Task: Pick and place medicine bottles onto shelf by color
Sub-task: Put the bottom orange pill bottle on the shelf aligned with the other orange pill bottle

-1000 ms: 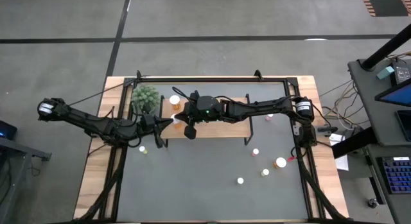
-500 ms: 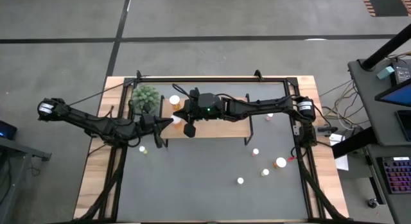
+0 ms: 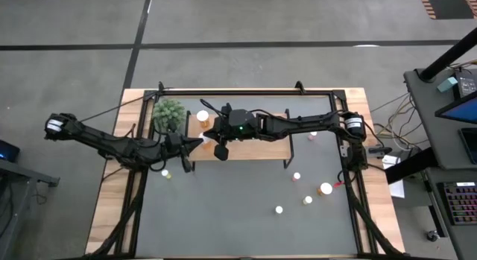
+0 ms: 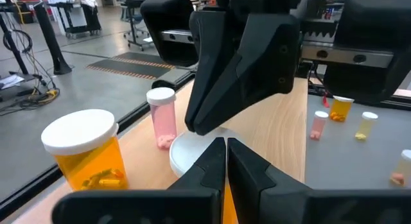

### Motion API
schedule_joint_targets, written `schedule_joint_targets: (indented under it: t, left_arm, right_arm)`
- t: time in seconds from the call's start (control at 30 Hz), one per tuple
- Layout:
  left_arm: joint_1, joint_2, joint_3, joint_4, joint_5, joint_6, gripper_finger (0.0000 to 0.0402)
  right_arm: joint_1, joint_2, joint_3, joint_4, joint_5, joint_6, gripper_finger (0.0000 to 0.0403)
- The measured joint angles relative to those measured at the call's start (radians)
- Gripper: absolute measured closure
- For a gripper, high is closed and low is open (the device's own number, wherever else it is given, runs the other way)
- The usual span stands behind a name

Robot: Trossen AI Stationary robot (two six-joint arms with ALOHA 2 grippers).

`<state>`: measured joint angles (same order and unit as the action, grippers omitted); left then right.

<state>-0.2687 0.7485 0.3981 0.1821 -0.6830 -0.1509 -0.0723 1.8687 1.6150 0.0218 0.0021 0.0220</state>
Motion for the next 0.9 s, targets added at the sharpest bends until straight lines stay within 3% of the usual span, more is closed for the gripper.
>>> schedule_joint_targets:
  t: [0.9]
  left_arm:
    - [0.000,-0.006,0.001,0.018,0.003,-0.002,0.0402]
  right_arm:
    - [-0.005,0.018,-0.001,0.001,0.027,-0.011,0.0394]
